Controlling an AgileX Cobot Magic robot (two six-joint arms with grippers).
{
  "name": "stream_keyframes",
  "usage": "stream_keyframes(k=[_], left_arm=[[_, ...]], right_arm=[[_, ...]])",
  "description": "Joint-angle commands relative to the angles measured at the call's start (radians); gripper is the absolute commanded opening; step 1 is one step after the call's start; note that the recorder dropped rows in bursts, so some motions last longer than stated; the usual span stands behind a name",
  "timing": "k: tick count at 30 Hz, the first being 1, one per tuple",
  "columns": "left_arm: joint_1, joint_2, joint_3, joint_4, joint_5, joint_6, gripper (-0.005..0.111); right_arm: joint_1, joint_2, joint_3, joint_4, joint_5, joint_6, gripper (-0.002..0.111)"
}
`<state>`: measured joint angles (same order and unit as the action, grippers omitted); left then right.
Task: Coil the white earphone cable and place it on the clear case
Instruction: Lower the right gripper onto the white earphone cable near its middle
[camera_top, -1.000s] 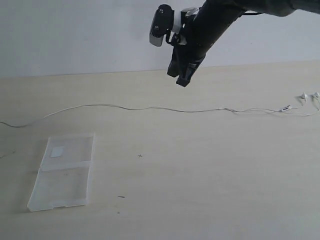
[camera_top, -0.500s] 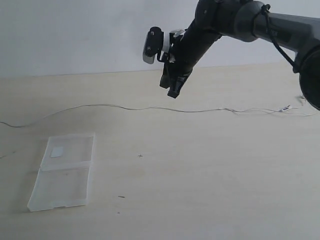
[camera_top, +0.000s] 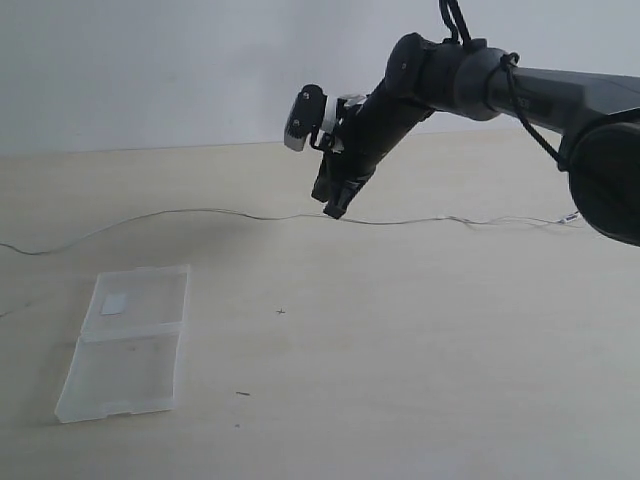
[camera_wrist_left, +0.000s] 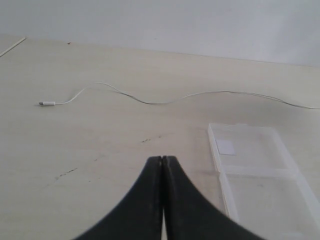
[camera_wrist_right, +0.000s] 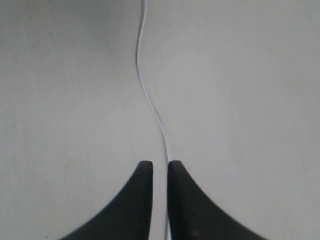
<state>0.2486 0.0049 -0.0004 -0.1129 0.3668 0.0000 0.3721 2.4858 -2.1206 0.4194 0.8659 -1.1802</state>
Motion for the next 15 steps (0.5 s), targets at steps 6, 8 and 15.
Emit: stream_keyframes(k=[6, 8, 15], left_arm=[[0.002, -0.005, 0.000, -0.003, -0.006, 0.000, 0.000], [0.002, -0.005, 0.000, -0.003, -0.006, 0.000, 0.000], [0.002, -0.005, 0.000, -0.003, -0.006, 0.000, 0.000]], right_arm=[[-0.006, 0.048, -0.010, 0.060, -0.113, -0.002, 0.032], [-0.006, 0.053, -0.010, 0.067, -0.121, 0.003, 0.033], [-0.006, 0.064, -0.010, 0.076, -0.122, 0.003, 0.041]])
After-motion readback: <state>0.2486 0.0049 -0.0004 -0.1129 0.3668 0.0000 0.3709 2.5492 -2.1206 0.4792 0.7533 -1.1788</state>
